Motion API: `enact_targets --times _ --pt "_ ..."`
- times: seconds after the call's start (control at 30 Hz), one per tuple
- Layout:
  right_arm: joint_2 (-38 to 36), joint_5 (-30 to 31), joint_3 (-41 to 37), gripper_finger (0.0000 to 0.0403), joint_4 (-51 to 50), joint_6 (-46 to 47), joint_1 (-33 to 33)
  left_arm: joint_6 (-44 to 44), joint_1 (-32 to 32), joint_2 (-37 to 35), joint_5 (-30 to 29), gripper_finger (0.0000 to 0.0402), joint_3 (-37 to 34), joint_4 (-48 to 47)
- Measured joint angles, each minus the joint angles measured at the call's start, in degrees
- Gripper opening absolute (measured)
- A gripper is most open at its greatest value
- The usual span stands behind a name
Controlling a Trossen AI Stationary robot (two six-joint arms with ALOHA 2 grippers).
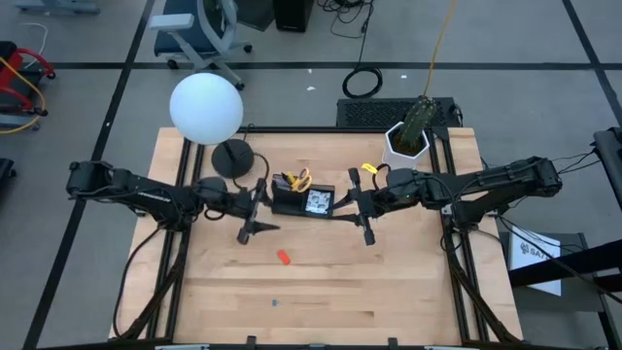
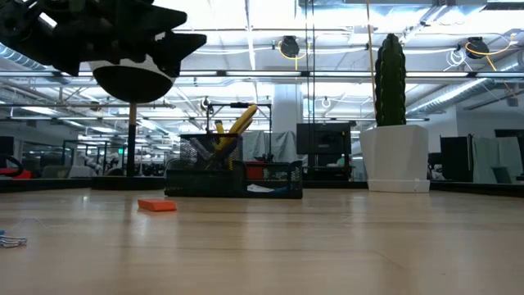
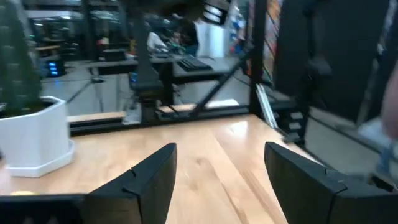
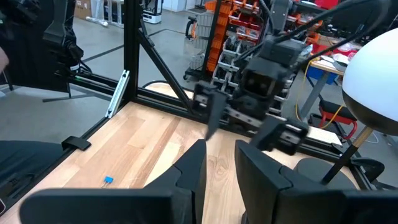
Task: Pick and place office supplies into organizer
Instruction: Put the orange eraser into the desk organizer
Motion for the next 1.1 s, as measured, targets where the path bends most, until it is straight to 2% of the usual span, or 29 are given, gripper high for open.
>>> enact_targets --times 0.13,0.37,0.47,0.67,0.9,1.1 --pt "0.0 0.0 0.0 0.0075 0.0 0.0 0.0 5.5 -3.2 0.0 -1.5 0.0240 1.0 -6.5" --pt "0.0 0.0 0.0 0.0075 0.0 0.0 0.0 10.8 -9.1 0.5 -12.3 0.0224 13.6 -35.5" --pt "0.0 -0.3 0.0 0.0075 -0.3 0.0 0.0 13.1 -11.6 0.8 -15.7 0.0219 18.6 -44.2" --pt "0.0 -0.4 0.0 0.0075 0.0 1.2 0.0 16.7 -15.6 0.9 -16.8 0.0220 24.6 -52.9" --pt "0.0 -0.4 0.0 0.0075 -0.2 1.4 0.0 14.4 -19.0 1.8 -20.8 0.0212 29.4 -68.3" --pt "0.0 -0.5 0.0 0.0075 0.0 1.5 0.0 14.0 -19.7 1.7 -22.6 0.0212 29.8 -70.8"
